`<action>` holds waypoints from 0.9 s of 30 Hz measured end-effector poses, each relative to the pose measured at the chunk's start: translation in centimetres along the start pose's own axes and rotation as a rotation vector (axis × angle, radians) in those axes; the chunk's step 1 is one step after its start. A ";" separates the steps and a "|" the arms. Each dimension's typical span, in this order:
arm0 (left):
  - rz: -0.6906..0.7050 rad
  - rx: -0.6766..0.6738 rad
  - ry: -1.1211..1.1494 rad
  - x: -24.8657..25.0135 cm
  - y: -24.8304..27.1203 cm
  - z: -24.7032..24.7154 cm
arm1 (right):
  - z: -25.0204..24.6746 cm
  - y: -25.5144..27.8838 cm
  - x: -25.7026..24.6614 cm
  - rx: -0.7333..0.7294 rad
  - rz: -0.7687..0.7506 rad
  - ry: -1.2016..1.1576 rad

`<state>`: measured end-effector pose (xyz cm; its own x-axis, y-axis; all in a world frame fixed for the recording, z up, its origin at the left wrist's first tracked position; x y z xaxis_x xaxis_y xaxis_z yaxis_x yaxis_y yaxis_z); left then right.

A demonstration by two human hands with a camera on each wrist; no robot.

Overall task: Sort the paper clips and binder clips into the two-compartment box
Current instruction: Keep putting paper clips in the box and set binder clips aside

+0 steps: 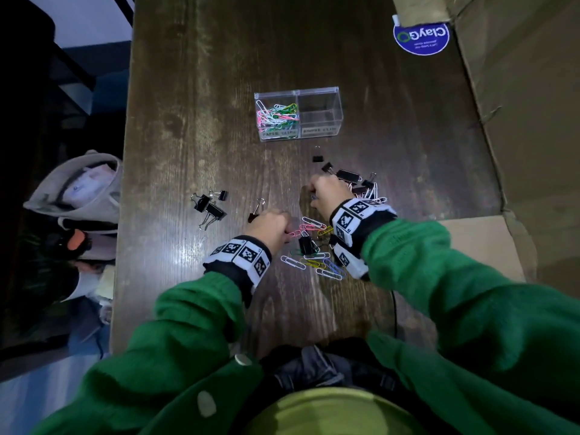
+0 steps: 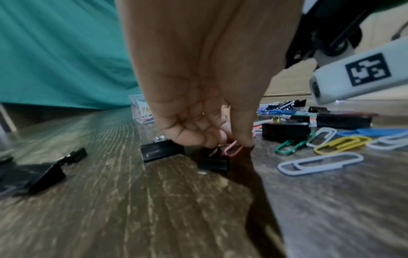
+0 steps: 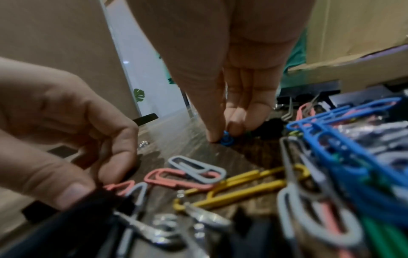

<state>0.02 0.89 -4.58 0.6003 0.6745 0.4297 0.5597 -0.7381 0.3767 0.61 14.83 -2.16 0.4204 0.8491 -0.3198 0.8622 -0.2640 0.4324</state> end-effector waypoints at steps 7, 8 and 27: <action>-0.100 0.205 0.379 -1.0 1.1 -2.1 | -0.3 0.6 0.7 -0.069 0.078 -0.044; -0.124 0.239 0.475 -1.2 1.4 -2.5 | -0.2 0.8 0.8 -0.069 0.063 -0.036; 0.009 -0.044 0.040 0.4 4.0 1.1 | 2.3 3.9 1.1 0.020 -0.049 0.112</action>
<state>3.07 -1.78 -3.84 0.5817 0.6673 0.4652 0.5278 -0.7448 0.4083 5.08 13.65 -2.76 0.3440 0.9069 -0.2435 0.8869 -0.2286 0.4013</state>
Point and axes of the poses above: each hand's wrist, its own y-axis away from the middle knuckle, its own z-axis out of the palm, x = y × z, the point moved 3 cm from there along -y, towards the middle knuckle, and after that the axes turned 7 degrees about z, right-handed, at the moved point
